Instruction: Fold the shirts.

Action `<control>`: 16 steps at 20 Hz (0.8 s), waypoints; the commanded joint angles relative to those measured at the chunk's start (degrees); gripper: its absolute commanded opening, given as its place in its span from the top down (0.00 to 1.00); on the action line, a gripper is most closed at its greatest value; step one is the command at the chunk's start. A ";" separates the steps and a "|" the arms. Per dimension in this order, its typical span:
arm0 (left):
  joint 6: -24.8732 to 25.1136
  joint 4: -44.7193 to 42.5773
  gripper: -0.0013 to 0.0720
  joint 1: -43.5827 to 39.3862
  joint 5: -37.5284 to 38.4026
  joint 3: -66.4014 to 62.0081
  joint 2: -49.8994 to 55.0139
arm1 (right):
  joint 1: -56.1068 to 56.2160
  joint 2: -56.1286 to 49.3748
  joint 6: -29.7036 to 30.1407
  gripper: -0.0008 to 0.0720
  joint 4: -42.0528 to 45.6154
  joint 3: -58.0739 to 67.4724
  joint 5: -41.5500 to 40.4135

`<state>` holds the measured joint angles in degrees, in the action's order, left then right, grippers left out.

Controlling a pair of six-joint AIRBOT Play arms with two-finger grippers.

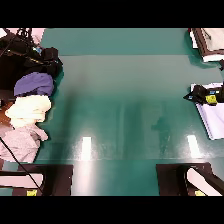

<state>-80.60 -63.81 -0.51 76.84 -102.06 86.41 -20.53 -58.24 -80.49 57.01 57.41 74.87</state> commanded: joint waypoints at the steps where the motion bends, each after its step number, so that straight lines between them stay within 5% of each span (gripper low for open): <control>1: 0.00 -0.02 0.95 -0.02 0.00 -0.02 -0.02 | 0.07 -0.02 0.00 0.96 0.00 0.02 0.15; 16: -0.02 0.92 0.95 -0.02 0.00 -0.02 0.00 | 0.07 -0.02 0.00 0.96 0.04 0.02 0.09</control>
<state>-80.60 -63.66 -0.51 76.84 -102.06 86.41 -20.53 -58.24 -80.49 57.06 57.41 74.98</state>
